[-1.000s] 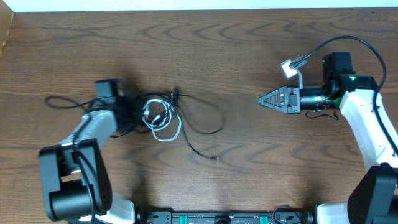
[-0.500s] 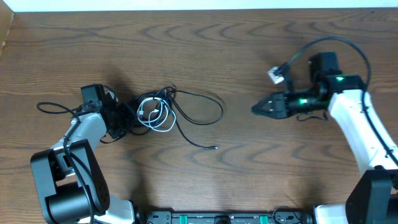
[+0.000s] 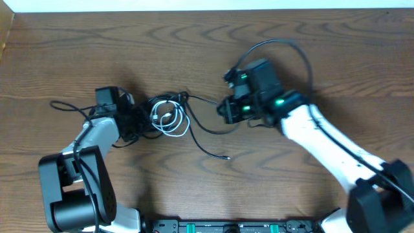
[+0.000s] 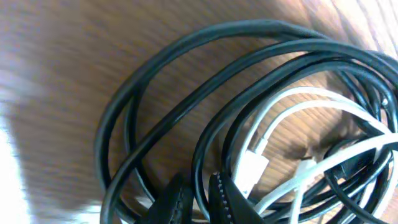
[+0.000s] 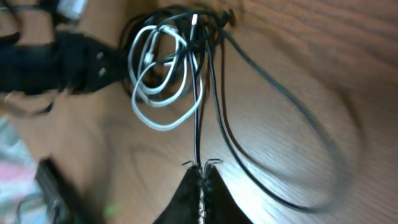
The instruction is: Untangle cables
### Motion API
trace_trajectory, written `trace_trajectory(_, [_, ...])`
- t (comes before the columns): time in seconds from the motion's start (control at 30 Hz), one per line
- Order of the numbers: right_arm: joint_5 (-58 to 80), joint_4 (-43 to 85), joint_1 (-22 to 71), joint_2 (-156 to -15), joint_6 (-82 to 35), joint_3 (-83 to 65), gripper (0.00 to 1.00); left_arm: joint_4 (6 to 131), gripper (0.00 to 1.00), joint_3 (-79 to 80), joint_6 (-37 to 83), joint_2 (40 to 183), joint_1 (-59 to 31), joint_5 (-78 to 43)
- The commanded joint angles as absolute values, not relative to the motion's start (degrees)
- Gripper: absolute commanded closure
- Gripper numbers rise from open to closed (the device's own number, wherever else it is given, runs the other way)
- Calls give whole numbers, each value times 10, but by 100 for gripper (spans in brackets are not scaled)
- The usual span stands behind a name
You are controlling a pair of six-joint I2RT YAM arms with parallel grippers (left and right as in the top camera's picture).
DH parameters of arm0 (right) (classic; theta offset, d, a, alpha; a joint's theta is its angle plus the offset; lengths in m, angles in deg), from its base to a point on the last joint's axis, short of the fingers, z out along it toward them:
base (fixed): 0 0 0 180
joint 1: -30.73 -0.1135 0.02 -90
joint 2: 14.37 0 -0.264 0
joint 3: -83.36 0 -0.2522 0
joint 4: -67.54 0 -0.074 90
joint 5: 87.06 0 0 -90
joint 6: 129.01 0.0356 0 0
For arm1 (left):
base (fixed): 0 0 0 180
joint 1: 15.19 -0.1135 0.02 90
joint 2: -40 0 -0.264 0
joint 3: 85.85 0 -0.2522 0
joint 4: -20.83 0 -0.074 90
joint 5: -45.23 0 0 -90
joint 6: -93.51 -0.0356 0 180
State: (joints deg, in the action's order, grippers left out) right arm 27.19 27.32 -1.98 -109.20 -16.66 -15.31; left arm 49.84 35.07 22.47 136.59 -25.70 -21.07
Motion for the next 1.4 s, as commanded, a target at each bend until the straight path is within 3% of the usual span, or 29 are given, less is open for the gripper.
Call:
trace_trajectory(0.0, [170, 301, -52, -1146, -85, -147, 99, 508, 84, 379, 211, 1393, -234, -229])
trace_trajectory(0.27, [99, 351, -71, -1252, -48, -147, 99, 508, 84, 379, 211, 1393, -224, -234])
trace_trajectory(0.63, [-16, 358, -23, -1342, -18, -147, 99, 506, 83, 379, 211, 1393, -224, -233])
trace_trajectory(0.87, [116, 428, -1, -1372, -18, -147, 99, 506, 84, 379, 211, 1393, -224, -233])
trace_trajectory(1.03, [164, 523, -47, -1386, -18, -147, 99, 506, 84, 379, 211, 1393, -224, -233])
trace_trajectory(1.37, [-85, 570, -108, -1406, 47, -147, 96, 506, 84, 379, 211, 1393, -224, -234])
